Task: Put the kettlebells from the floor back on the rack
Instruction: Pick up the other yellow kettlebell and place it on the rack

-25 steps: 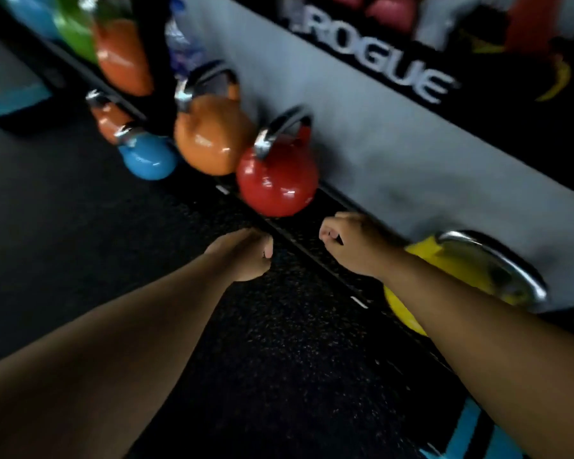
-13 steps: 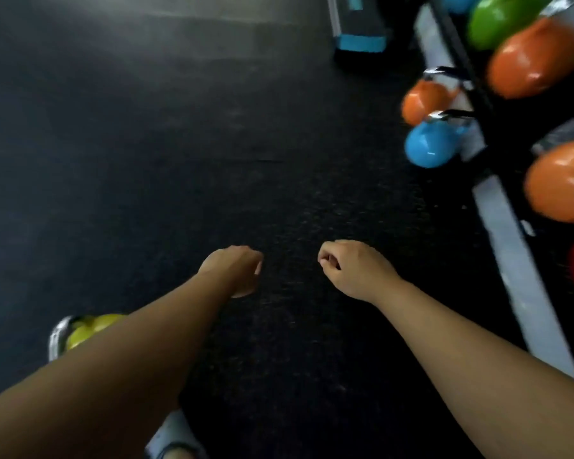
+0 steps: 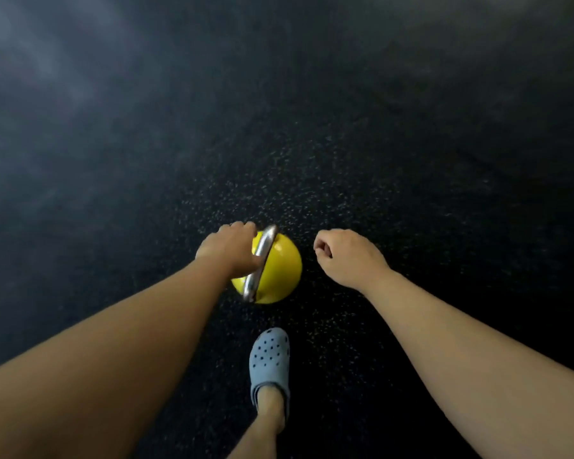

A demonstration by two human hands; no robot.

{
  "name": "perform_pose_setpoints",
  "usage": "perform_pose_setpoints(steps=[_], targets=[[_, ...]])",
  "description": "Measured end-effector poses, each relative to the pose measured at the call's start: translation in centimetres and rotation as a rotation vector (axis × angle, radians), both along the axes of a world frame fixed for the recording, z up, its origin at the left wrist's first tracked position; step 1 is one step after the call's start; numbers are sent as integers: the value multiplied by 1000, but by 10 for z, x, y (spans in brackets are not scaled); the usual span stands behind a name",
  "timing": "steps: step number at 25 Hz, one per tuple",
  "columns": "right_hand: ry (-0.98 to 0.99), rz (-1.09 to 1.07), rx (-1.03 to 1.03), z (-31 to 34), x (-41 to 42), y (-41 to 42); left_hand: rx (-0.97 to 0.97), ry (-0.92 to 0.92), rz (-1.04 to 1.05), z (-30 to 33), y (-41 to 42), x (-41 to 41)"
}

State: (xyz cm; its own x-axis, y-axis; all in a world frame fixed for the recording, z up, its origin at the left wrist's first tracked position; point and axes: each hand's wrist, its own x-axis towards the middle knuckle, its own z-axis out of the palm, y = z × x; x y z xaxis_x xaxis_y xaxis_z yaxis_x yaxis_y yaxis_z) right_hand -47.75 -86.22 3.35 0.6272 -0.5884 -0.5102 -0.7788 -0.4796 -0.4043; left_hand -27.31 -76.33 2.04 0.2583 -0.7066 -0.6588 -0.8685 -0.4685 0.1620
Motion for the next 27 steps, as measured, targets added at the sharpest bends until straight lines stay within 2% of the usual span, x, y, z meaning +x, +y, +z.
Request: perform_pose_setpoints(steps=[5,8,11,14,16,20,24,27], targets=[[151,354,-233,-90,84,6,10,69,289,-82,56,-6],[220,602,-328,-121,110,11,5,198,415,-119,70,-21],[241,627,-381,-139,112,9,-129,382,578,-142,68,-35],[240,690,-365,-133,103,9,-158,429,615,-137,66,-45],[280,651,-288,-123,76,11,-99,348,483,-127,63,-55],[196,210,11,-99,-11,30,0,194,-1,-89,25,-63],[94,-163,160,-60,-121,44,52,126,-531,-29,-33,-138],[55,-381,176,-25,-200,49,13,115,-721,2,-59,-214]])
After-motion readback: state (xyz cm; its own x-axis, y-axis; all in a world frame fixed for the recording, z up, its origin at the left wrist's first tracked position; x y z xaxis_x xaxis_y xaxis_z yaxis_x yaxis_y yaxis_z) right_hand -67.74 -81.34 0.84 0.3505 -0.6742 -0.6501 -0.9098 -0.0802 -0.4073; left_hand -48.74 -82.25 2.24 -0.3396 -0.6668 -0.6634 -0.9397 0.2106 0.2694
